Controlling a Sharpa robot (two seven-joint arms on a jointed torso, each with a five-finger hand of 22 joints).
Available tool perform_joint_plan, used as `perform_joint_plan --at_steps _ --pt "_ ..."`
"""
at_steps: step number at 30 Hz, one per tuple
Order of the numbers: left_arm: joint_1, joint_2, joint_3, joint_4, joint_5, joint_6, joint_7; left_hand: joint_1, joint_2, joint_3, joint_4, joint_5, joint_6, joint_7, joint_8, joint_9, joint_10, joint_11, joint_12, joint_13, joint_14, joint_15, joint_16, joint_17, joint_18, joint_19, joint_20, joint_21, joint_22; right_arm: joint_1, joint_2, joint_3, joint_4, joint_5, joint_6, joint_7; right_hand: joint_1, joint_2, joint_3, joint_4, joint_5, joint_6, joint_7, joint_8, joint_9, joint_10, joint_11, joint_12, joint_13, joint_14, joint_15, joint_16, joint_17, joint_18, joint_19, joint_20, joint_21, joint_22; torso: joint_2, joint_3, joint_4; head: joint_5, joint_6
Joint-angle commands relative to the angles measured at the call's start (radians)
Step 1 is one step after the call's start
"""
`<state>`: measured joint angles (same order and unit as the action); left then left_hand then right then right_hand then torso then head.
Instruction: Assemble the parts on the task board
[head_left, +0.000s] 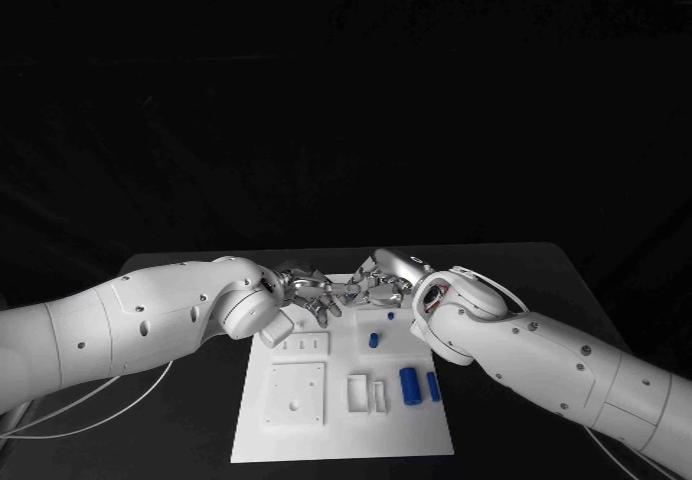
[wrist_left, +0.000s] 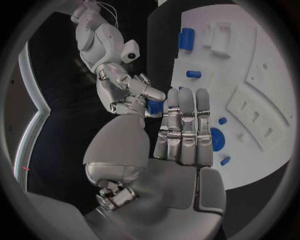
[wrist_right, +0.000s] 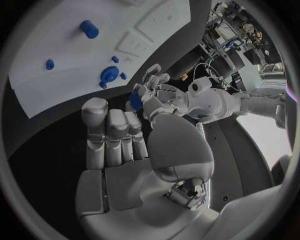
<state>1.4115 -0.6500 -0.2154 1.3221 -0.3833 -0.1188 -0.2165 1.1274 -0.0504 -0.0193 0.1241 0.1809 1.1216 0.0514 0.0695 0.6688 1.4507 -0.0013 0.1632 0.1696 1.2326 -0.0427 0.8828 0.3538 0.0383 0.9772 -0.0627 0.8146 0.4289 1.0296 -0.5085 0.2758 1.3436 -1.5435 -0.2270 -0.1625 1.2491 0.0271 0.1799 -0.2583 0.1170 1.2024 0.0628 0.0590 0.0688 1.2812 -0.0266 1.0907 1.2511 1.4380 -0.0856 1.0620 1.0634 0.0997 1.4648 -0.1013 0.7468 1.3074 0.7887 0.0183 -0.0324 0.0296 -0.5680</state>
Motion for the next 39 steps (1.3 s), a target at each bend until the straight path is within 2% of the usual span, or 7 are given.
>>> perform_joint_plan --at_steps 1,10,17,23,28,39 --pt "0.000 0.003 0.000 0.002 0.000 0.012 0.000 0.000 0.010 0.002 -0.006 0.001 0.002 -0.001 -0.004 -0.001 -0.006 -0.002 -0.001 -0.001 -0.006 -0.003 -0.001 -0.001 -0.018 -0.006 -0.003 -0.003 0.001 0.000 0.002 0.000 0.005 -0.016 0.020 -0.006 0.001 0.007 0.006 0.000 0.003 0.005 0.000 0.004 0.001 0.007 0.001 0.001 0.000 0.008 -0.002 -0.006 0.001 -0.001 0.058 -0.004 0.002 0.075 0.001 0.0011 -0.0005 0.001 0.002" --pt "0.000 0.004 0.000 0.002 0.000 0.005 -0.008 0.004 0.032 -0.012 -0.024 0.007 0.002 -0.001 -0.004 -0.003 -0.007 -0.002 -0.003 -0.002 -0.006 -0.003 -0.002 -0.001 -0.018 -0.006 -0.003 -0.004 0.003 0.000 0.003 0.000 0.009 -0.023 0.032 -0.013 0.002 0.008 0.006 -0.001 0.001 0.007 -0.001 0.004 0.001 0.007 0.001 0.001 0.000 0.008 -0.002 -0.006 0.001 -0.002 0.058 -0.005 0.000 0.074 0.002 0.0015 -0.0008 0.000 0.003" --pt "0.000 0.005 0.000 0.002 0.000 -0.002 -0.008 0.021 0.076 -0.033 -0.067 0.016 0.005 -0.004 -0.004 -0.006 -0.005 -0.003 -0.005 -0.005 -0.006 -0.005 -0.001 0.000 -0.019 -0.006 -0.005 -0.005 0.006 0.000 0.004 -0.001 0.008 -0.025 0.040 -0.016 0.002 0.008 0.006 -0.001 0.001 0.007 -0.001 0.004 0.001 0.007 0.001 0.001 0.000 0.008 -0.002 -0.007 0.002 -0.002 0.058 -0.005 0.002 0.074 0.002 0.0014 -0.0007 0.000 0.002" --pt "0.000 0.005 0.000 0.002 0.000 -0.010 0.000 0.062 0.119 -0.015 -0.104 0.032 0.004 -0.009 -0.004 -0.008 -0.003 -0.006 -0.008 -0.009 -0.006 -0.006 0.000 0.001 -0.020 -0.006 -0.006 -0.004 0.007 -0.001 0.005 -0.003 0.005 -0.025 0.047 -0.018 0.002 0.008 0.006 -0.001 0.001 0.007 -0.001 0.004 0.001 0.007 0.001 0.001 0.000 0.008 -0.002 -0.007 0.002 -0.002 0.058 -0.005 0.002 0.074 0.002 0.0016 -0.0005 -0.001 0.001" --pt "0.000 0.006 0.000 0.001 -0.006 -0.007 0.006 0.106 0.147 0.010 -0.133 0.091 -0.001 -0.012 -0.004 -0.012 -0.003 -0.006 -0.019 -0.019 -0.008 -0.006 -0.004 -0.001 -0.019 -0.008 -0.006 -0.005 0.008 -0.001 0.006 -0.006 0.002 -0.026 0.049 -0.020 0.002 0.008 0.006 -0.001 0.001 0.007 -0.001 0.004 0.001 0.007 0.001 0.001 0.000 0.008 -0.002 -0.007 0.002 -0.002 0.058 -0.005 0.002 0.074 0.002 0.0018 -0.0009 -0.001 0.001" --pt "0.000 0.009 0.000 -0.001 -0.006 0.004 0.008 0.136 0.177 0.055 -0.191 0.118 -0.012 -0.011 -0.003 -0.005 0.006 -0.005 -0.035 -0.041 -0.008 -0.006 -0.008 0.001 -0.017 -0.015 -0.006 0.003 0.016 -0.001 0.008 -0.007 -0.002 -0.025 0.052 -0.023 0.000 0.010 0.004 0.002 -0.001 0.008 -0.001 0.004 0.001 0.007 0.001 0.001 0.000 0.008 -0.003 -0.009 0.000 -0.003 0.058 -0.005 0.002 0.074 0.003 0.0019 -0.0009 -0.002 0.001"
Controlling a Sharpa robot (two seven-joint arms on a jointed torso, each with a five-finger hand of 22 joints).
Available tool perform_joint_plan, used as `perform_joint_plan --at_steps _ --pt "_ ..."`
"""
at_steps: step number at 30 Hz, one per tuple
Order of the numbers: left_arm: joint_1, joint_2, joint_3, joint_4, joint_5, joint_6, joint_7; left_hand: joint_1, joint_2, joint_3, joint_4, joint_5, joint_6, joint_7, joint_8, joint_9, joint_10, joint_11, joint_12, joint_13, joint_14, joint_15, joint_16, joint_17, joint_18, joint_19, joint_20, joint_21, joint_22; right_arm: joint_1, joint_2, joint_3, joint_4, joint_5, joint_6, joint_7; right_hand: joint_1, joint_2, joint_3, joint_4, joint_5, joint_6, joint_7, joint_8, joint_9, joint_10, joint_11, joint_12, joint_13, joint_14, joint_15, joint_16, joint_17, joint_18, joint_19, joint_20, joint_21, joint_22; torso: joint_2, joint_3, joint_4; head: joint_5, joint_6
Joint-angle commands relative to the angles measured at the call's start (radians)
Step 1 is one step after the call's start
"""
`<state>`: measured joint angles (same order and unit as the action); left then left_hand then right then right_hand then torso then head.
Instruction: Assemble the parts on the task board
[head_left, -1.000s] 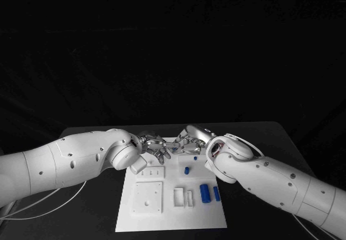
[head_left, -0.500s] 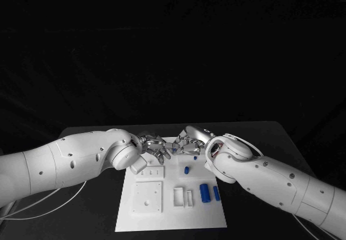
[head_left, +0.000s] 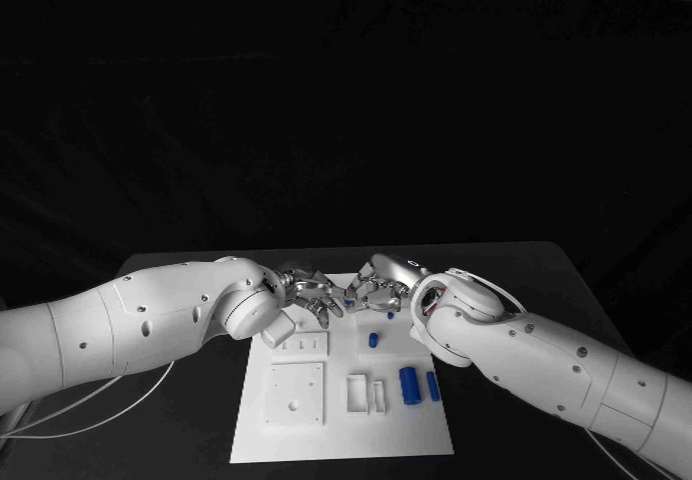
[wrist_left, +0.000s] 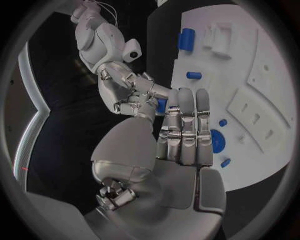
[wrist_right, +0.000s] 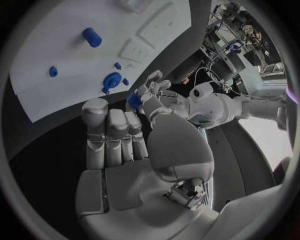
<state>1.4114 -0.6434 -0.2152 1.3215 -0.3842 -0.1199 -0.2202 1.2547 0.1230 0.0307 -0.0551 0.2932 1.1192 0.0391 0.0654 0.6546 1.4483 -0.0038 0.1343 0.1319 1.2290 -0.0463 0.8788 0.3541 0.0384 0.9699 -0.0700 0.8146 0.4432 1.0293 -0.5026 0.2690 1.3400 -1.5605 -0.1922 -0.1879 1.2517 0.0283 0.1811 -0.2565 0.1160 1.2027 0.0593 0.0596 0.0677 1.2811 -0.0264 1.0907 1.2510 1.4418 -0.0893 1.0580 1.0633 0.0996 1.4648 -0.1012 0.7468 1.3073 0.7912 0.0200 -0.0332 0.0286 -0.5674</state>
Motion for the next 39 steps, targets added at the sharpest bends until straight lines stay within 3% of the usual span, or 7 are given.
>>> perform_joint_plan --at_steps 1,13,20,27,30,34,39 --pt "0.000 0.002 0.000 -0.001 -0.005 0.006 0.012 0.005 0.005 0.009 -0.019 0.007 -0.011 0.001 0.001 0.013 0.010 -0.002 -0.007 -0.006 -0.004 -0.002 -0.004 0.001 -0.017 -0.009 0.001 0.005 0.004 0.000 0.002 0.000 0.002 -0.008 0.018 0.002 -0.003 0.009 0.003 0.000 0.000 0.007 0.002 0.003 0.002 0.007 0.001 0.001 0.000 0.004 0.001 -0.005 0.001 -0.003 0.058 -0.005 0.002 0.074 0.000 0.0001 0.0000 -0.001 0.001" --pt "0.000 0.001 0.000 -0.001 -0.003 0.009 0.010 0.005 0.016 0.032 -0.058 0.012 -0.011 0.001 0.003 0.031 0.015 -0.003 -0.009 -0.012 -0.003 -0.003 -0.002 0.005 -0.014 -0.012 0.000 0.012 0.012 0.000 0.002 -0.001 -0.002 -0.008 0.017 0.002 -0.001 0.010 0.003 0.002 -0.001 0.008 0.002 0.004 0.002 0.006 0.000 0.001 0.000 0.004 0.001 -0.006 0.000 -0.003 0.058 -0.006 0.002 0.073 0.001 -0.0001 0.0001 0.000 0.000" --pt "-0.001 0.002 0.000 -0.002 -0.003 0.005 0.009 0.000 0.026 0.057 -0.082 0.023 0.023 -0.007 0.008 0.078 0.049 -0.016 0.008 -0.003 0.012 -0.016 0.040 0.035 -0.012 -0.004 -0.012 0.044 0.033 -0.001 0.003 -0.001 -0.006 -0.007 0.015 0.003 -0.003 0.008 0.001 0.003 -0.002 0.006 0.002 0.003 0.002 0.003 0.000 -0.005 -0.004 0.003 0.001 -0.010 -0.002 -0.003 0.057 -0.006 -0.001 0.072 0.001 -0.0002 -0.0002 0.002 -0.002" --pt "-0.002 0.002 0.000 -0.001 -0.010 -0.005 0.004 -0.045 -0.002 0.083 -0.093 0.164 0.054 -0.025 0.022 0.192 0.060 -0.034 0.073 0.035 0.028 -0.034 0.092 0.077 -0.012 0.003 -0.029 0.089 0.063 -0.001 0.003 -0.001 -0.012 0.001 0.005 0.012 -0.018 -0.007 -0.015 0.015 0.001 -0.040 0.015 0.002 -0.003 -0.009 0.008 -0.022 -0.015 -0.001 0.006 -0.025 -0.015 -0.001 0.055 -0.002 -0.016 0.068 0.000 0.0004 -0.0008 0.003 -0.006" --pt "-0.002 0.002 0.000 -0.001 -0.015 -0.012 0.004 -0.069 -0.014 0.107 -0.108 0.208 0.064 -0.030 0.021 0.233 0.059 -0.039 0.100 0.051 0.029 -0.039 0.114 0.094 -0.012 0.000 -0.034 0.109 0.077 -0.001 0.002 -0.002 -0.015 0.006 -0.004 0.017 -0.022 -0.014 -0.027 0.024 0.007 -0.066 0.022 0.002 -0.003 -0.014 0.013 -0.027 -0.019 -0.003 0.009 -0.031 -0.020 0.002 0.054 0.001 -0.025 0.065 0.000 0.0009 -0.0006 0.003 -0.006" --pt "-0.002 0.001 0.000 -0.001 -0.024 -0.025 0.001 -0.093 -0.028 0.126 -0.120 0.249 0.087 -0.038 0.018 0.266 0.062 -0.047 0.137 0.073 0.039 -0.047 0.136 0.110 -0.011 0.003 -0.042 0.131 0.092 -0.002 0.000 -0.002 -0.019 0.014 -0.016 0.027 -0.026 -0.026 -0.051 0.039 0.015 -0.102 0.033 0.003 -0.003 -0.024 0.021 -0.038 -0.028 -0.008 0.016 -0.040 -0.029 0.006 0.053 0.007 -0.044 0.060 0.000 0.0009 -0.0008 0.004 -0.006" --pt "-0.002 -0.001 -0.001 -0.001 -0.043 -0.041 -0.010 -0.122 -0.039 0.151 -0.137 0.276 0.108 -0.045 0.004 0.303 0.063 -0.054 0.173 0.099 0.049 -0.054 0.152 0.130 -0.011 0.002 -0.049 0.153 0.106 -0.004 -0.007 -0.003 -0.020 0.019 -0.041 0.041 -0.015 -0.038 -0.095 0.066 0.021 -0.140 0.044 0.003 -0.002 -0.043 0.030 -0.052 -0.043 -0.020 0.024 -0.056 -0.049 0.015 0.049 0.017 -0.088 0.049 0.000 0.0014 -0.0008 0.006 -0.006"
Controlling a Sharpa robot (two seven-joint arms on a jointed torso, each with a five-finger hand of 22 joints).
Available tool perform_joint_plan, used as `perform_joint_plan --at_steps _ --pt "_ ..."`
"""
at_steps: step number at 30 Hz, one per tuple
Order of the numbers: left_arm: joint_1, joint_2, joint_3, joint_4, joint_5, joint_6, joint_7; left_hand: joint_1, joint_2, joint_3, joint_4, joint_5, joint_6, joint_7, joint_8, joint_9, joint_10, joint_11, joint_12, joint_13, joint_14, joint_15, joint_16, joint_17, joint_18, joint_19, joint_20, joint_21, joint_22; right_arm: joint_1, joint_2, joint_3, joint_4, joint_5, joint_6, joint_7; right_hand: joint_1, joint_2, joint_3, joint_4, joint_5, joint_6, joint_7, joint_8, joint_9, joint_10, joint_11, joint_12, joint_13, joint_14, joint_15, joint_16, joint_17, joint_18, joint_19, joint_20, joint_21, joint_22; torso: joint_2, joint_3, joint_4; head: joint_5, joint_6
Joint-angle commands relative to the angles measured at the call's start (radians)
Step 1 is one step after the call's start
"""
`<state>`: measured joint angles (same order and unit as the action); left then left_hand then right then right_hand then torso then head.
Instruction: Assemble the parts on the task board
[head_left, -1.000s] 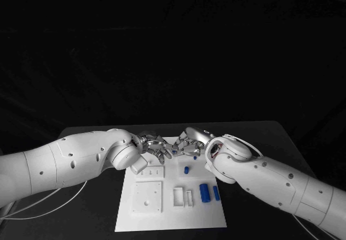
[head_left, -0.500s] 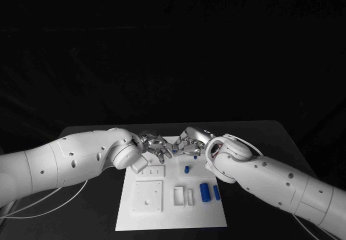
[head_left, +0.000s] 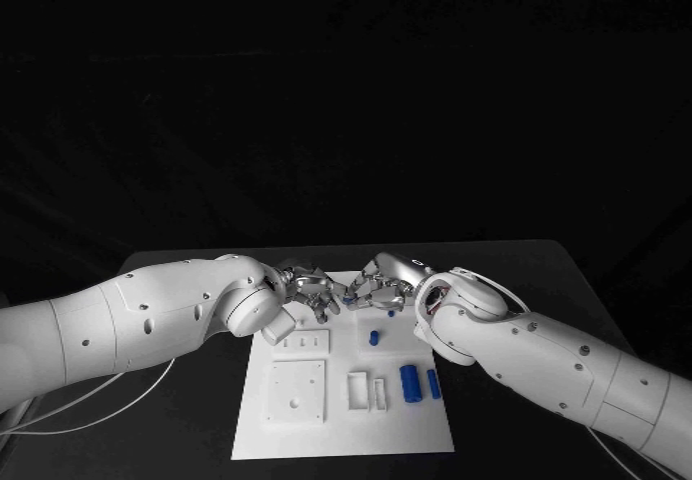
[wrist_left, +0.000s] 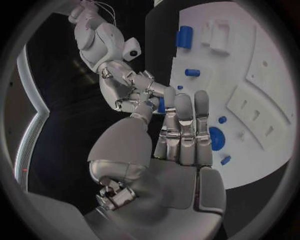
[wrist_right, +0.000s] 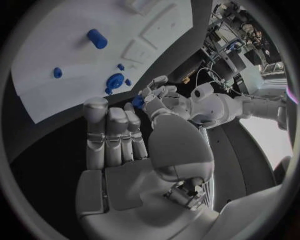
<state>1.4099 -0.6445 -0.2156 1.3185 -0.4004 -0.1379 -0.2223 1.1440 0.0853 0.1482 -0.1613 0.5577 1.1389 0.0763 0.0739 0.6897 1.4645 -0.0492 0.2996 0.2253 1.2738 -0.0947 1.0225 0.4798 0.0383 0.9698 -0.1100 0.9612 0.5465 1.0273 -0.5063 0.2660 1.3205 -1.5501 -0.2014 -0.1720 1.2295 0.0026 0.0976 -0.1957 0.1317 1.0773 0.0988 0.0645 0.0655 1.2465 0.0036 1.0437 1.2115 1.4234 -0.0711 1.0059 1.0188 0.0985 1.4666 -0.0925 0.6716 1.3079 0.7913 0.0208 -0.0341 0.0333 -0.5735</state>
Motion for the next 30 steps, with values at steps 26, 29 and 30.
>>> perform_joint_plan --at_steps 26,29,30 --pt "-0.002 -0.048 -0.017 0.042 -0.271 -0.144 -0.207 -0.038 -0.014 0.029 -0.062 0.054 0.144 -0.104 -0.004 0.263 0.051 -0.034 0.199 0.107 0.061 -0.039 0.112 0.077 -0.012 0.021 -0.040 0.089 0.048 -0.048 -0.172 0.022 0.017 0.176 -0.176 0.079 0.023 -0.034 -0.077 0.056 0.069 -0.040 0.010 -0.001 0.000 -0.046 0.006 -0.037 -0.052 -0.022 0.011 -0.036 -0.058 0.026 0.048 0.015 -0.113 0.025 -0.003 0.0020 -0.0011 0.039 -0.019" --pt "-0.002 -0.055 -0.022 0.052 -0.315 -0.151 -0.235 -0.042 -0.016 0.022 -0.059 0.053 0.162 -0.109 -0.003 0.270 0.051 -0.035 0.228 0.114 0.067 -0.042 0.122 0.088 -0.012 0.024 -0.043 0.092 0.048 -0.048 -0.182 0.034 -0.006 0.211 -0.198 0.083 0.023 -0.035 -0.074 0.058 0.083 -0.038 0.009 -0.002 0.000 -0.045 0.005 -0.039 -0.055 -0.022 0.010 -0.037 -0.061 0.026 0.047 0.014 -0.118 0.023 -0.005 0.0029 -0.0004 0.041 -0.024" --pt "-0.002 -0.058 -0.023 0.056 -0.332 -0.152 -0.246 -0.042 -0.017 0.021 -0.059 0.052 0.166 -0.110 -0.004 0.271 0.051 -0.035 0.233 0.114 0.068 -0.042 0.124 0.091 -0.013 0.025 -0.043 0.092 0.047 -0.048 -0.185 0.039 -0.019 0.232 -0.211 0.089 0.022 -0.036 -0.073 0.059 0.090 -0.038 0.009 -0.002 0.000 -0.045 0.005 -0.039 -0.056 -0.023 0.010 -0.040 -0.064 0.026 0.047 0.014 -0.119 0.023 -0.006 0.0034 -0.0010 0.043 -0.027"
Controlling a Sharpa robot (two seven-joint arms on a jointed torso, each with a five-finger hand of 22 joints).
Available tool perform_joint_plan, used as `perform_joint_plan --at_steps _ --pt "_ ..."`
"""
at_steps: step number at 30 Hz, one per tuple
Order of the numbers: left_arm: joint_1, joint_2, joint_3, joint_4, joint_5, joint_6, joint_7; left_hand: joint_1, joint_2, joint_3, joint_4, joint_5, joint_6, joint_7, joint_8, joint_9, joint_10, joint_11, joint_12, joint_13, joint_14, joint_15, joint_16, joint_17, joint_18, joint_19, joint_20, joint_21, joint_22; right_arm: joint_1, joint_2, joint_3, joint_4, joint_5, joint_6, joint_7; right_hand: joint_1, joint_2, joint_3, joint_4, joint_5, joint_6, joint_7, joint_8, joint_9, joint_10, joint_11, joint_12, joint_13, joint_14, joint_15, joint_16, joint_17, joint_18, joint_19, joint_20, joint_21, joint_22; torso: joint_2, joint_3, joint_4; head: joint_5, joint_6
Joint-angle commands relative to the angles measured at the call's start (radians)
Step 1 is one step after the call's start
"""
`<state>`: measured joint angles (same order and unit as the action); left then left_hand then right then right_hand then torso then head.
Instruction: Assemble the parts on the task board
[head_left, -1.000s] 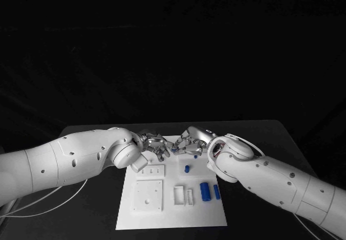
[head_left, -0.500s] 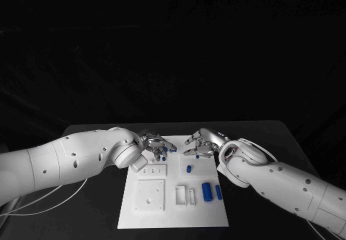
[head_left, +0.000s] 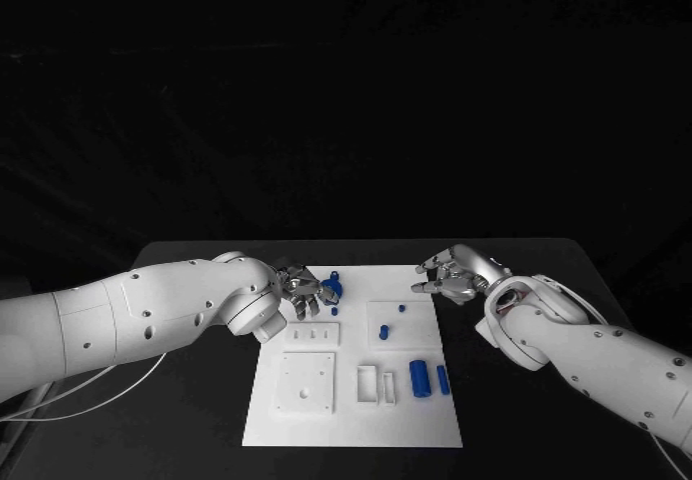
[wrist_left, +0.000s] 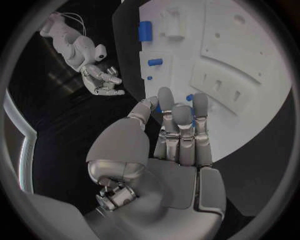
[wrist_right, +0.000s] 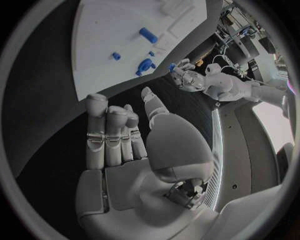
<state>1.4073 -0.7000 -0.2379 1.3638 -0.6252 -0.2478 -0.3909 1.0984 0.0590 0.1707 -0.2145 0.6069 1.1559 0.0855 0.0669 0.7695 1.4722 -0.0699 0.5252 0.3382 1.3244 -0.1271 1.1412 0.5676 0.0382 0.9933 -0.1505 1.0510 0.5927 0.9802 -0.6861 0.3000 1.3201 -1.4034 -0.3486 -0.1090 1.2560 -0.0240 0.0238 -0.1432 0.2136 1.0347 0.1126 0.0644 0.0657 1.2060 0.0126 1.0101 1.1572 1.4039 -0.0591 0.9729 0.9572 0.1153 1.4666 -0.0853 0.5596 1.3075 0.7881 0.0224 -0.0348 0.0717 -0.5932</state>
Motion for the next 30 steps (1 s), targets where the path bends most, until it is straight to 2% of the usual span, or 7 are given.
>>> perform_joint_plan --at_steps 1,6,10,13,18,20,30 --pt "0.000 -0.004 -0.001 0.013 -0.118 -0.042 -0.085 0.004 0.009 -0.002 -0.005 0.003 0.151 -0.119 0.003 0.191 0.043 -0.015 0.010 0.001 0.018 -0.010 0.005 0.005 -0.012 0.002 -0.003 0.003 0.001 -0.001 -0.006 0.009 -0.028 0.101 -0.074 0.031 -0.006 -0.009 0.002 0.008 0.014 0.004 -0.004 -0.002 -0.001 -0.005 -0.004 -0.007 -0.003 -0.004 -0.002 -0.010 -0.005 0.009 0.047 0.007 -0.012 0.022 -0.004 0.0021 -0.0008 0.006 -0.009" --pt "-0.001 -0.009 -0.003 0.020 -0.178 -0.056 -0.119 0.006 0.008 -0.009 0.004 0.002 0.165 -0.124 0.003 0.201 0.041 -0.018 0.034 0.005 0.023 -0.011 0.012 0.022 -0.014 0.031 -0.002 -0.022 -0.002 0.005 -0.002 0.037 -0.099 0.210 -0.129 0.070 -0.018 -0.015 0.022 0.006 0.054 -0.004 -0.002 -0.001 0.000 -0.030 -0.002 -0.036 -0.029 -0.024 0.000 -0.062 -0.063 0.015 0.038 0.009 -0.115 -0.015 -0.008 0.0027 -0.0005 0.005 -0.018" --pt "-0.002 -0.008 -0.004 0.017 -0.219 -0.076 -0.137 0.005 0.002 -0.006 0.006 0.012 0.172 -0.126 0.003 0.209 0.044 -0.017 0.041 0.005 0.026 -0.010 0.012 0.033 -0.016 0.057 0.001 -0.066 0.015 0.024 0.010 0.047 -0.159 0.254 -0.170 0.082 -0.032 -0.015 0.032 -0.003 0.075 -0.007 -0.002 -0.002 -0.001 -0.050 -0.004 -0.075 -0.082 -0.025 -0.001 -0.068 -0.088 0.015 0.040 0.009 -0.175 -0.047 -0.010 0.0047 0.0008 0.004 -0.031" --pt "-0.005 -0.004 -0.004 0.013 -0.237 -0.079 -0.145 0.005 0.001 -0.007 0.009 0.012 0.179 -0.128 0.004 0.214 0.042 -0.019 0.057 0.012 0.027 -0.010 0.019 0.043 -0.017 0.064 0.001 -0.084 0.047 0.038 0.021 0.050 -0.198 0.276 -0.189 0.089 -0.040 -0.017 0.031 -0.004 0.085 -0.011 -0.001 -0.002 -0.001 -0.094 -0.003 -0.153 -0.166 -0.042 0.001 -0.100 -0.126 0.019 0.024 0.012 -0.302 -0.104 -0.011 0.0048 0.0004 0.004 -0.035" --pt "-0.016 0.004 -0.004 0.002 -0.266 -0.075 -0.155 0.006 0.002 -0.009 0.016 0.012 0.184 -0.129 0.005 0.234 0.042 -0.018 0.075 0.019 0.028 -0.009 0.031 0.054 -0.015 0.070 0.004 -0.099 0.082 0.054 0.039 0.052 -0.242 0.376 -0.204 0.115 -0.055 -0.009 0.028 -0.003 0.098 -0.020 0.004 -0.002 0.000 -0.128 0.005 -0.214 -0.290 -0.099 0.014 -0.163 -0.223 0.001 -0.002 0.024 -0.411 -0.216 -0.011 0.0046 -0.0008 0.009 -0.042" --pt "-0.022 0.007 -0.004 -0.002 -0.270 -0.073 -0.157 0.005 0.002 -0.009 0.018 0.011 0.187 -0.131 0.006 0.238 0.043 -0.019 0.077 0.019 0.029 -0.009 0.034 0.058 -0.014 0.070 0.004 -0.103 0.090 0.058 0.045 0.053 -0.252 0.411 -0.206 0.125 -0.058 -0.010 0.025 -0.010 0.101 -0.023 0.005 -0.002 0.000 -0.120 0.007 -0.249 -0.412 -0.111 0.018 -0.180 -0.296 -0.005 0.018 0.029 -0.471 -0.301 -0.010 0.0052 -0.0011 0.011 -0.044" --pt "-0.050 0.025 -0.005 -0.024 -0.280 -0.070 -0.163 0.005 0.003 -0.006 0.021 0.011 0.193 -0.133 0.009 0.254 0.042 -0.020 0.092 0.021 0.030 -0.008 0.045 0.071 -0.013 0.089 0.008 -0.168 0.194 0.073 0.070 0.053 -0.286 0.552 -0.203 0.162 -0.067 -0.001 0.021 -0.022 0.112 -0.033 0.011 -0.001 0.000 -0.166 0.018 -0.228 -0.549 -0.173 0.032 -0.164 -0.382 -0.015 -0.018 0.039 -0.488 -0.408 -0.010 0.0029 0.0005 0.013 -0.059"
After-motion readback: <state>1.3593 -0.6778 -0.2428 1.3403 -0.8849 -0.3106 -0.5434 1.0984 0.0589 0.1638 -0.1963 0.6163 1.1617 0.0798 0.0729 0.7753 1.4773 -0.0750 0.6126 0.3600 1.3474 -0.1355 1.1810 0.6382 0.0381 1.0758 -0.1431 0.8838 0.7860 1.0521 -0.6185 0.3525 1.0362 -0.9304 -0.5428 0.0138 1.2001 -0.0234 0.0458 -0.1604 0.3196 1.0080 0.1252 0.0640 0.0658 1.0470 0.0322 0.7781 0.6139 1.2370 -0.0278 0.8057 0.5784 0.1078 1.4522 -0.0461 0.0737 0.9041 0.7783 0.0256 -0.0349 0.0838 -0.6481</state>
